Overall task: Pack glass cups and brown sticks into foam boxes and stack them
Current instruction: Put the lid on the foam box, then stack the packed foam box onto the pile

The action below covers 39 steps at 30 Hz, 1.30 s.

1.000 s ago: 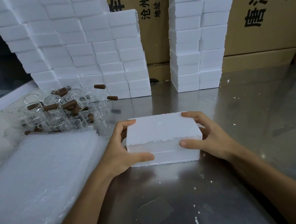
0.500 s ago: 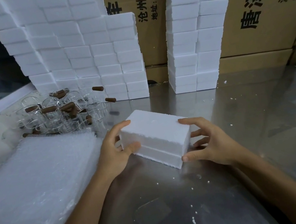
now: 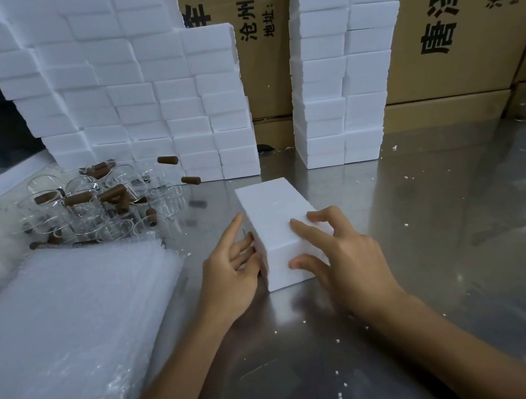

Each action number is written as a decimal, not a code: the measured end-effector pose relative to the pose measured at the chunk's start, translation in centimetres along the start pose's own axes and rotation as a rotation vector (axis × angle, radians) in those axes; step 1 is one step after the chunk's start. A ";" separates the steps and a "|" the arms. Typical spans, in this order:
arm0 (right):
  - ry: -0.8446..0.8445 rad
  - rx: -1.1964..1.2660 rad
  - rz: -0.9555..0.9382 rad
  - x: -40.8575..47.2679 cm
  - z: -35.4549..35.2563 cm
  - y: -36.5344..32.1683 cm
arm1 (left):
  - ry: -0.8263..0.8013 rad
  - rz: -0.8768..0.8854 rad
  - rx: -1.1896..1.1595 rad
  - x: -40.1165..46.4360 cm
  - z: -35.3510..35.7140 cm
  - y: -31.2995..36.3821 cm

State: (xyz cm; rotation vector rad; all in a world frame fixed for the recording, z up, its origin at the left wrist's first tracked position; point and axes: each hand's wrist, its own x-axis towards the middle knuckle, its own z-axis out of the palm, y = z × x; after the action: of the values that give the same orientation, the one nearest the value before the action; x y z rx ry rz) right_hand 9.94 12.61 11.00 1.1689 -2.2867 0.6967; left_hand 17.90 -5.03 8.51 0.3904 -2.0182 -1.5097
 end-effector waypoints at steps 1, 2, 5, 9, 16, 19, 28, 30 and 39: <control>-0.004 -0.004 0.024 0.2 0.2 -0.1 | -0.019 0.004 -0.014 0.0 0.1 -0.1; -0.015 -0.003 0.054 0.4 0.3 0.0 | -0.041 0.015 -0.017 0.0 0.2 -0.2; -0.067 -0.007 0.101 1.1 0.6 0.9 | -0.109 0.021 -0.004 0.0 0.5 -0.7; -0.100 -0.048 0.081 1.9 0.8 1.7 | -0.089 0.016 0.025 1.0 1.4 -1.0; -0.071 -0.104 0.116 4.2 2.7 2.8 | 0.078 0.036 0.162 4.0 3.6 -0.6; -0.078 -0.110 0.109 5.7 3.9 4.0 | 0.118 0.035 0.208 5.2 4.4 -0.5; -0.079 -0.159 0.148 10.6 7.1 7.7 | -0.021 -0.014 0.302 9.8 6.6 -0.3; -0.062 -0.156 0.156 11.8 7.9 8.5 | -0.071 -0.034 0.336 10.8 7.1 -0.5; -0.076 -0.318 0.169 18.1 11.6 12.2 | 0.001 -0.053 0.323 12.8 7.5 -1.8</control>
State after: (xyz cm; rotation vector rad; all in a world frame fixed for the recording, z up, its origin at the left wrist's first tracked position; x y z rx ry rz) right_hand -11.75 0.84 10.63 0.8750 -2.4676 0.3323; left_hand 3.05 -6.89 8.88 0.5764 -2.2710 -1.2105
